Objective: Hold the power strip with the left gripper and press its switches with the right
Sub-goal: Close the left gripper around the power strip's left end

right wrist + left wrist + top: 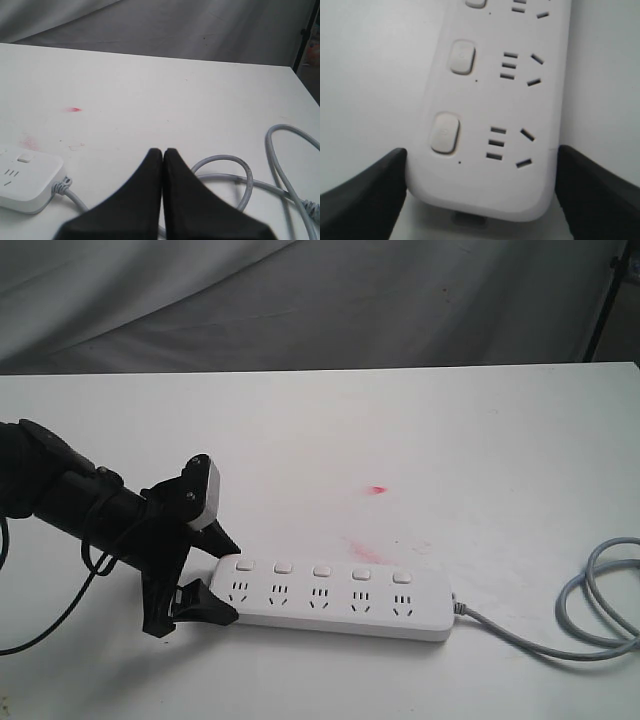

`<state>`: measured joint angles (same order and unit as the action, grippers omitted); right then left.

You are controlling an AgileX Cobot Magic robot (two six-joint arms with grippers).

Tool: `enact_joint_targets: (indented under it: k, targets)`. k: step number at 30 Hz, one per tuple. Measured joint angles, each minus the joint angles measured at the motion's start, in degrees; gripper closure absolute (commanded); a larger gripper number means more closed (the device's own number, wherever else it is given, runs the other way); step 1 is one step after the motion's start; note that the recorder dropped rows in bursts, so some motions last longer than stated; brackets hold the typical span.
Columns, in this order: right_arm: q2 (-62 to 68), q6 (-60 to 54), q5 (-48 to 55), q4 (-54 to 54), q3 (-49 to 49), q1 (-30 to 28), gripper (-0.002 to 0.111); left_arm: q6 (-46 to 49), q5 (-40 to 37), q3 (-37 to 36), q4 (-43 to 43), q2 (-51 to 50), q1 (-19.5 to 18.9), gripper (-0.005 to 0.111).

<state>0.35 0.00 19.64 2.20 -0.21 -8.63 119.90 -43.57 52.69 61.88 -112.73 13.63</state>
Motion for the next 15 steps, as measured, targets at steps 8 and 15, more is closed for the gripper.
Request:
enact_joint_targets:
  k: [8, 15]
  targets:
    - [0.0, 0.0, 0.0, 0.0, 0.0, 0.0, 0.108, 0.0, 0.0, 0.0, 0.0, 0.0, 0.0, 0.105]
    - [0.0, 0.0, 0.0, 0.0, 0.0, 0.0, 0.108, 0.0, 0.0, 0.0, 0.0, 0.0, 0.0, 0.107]
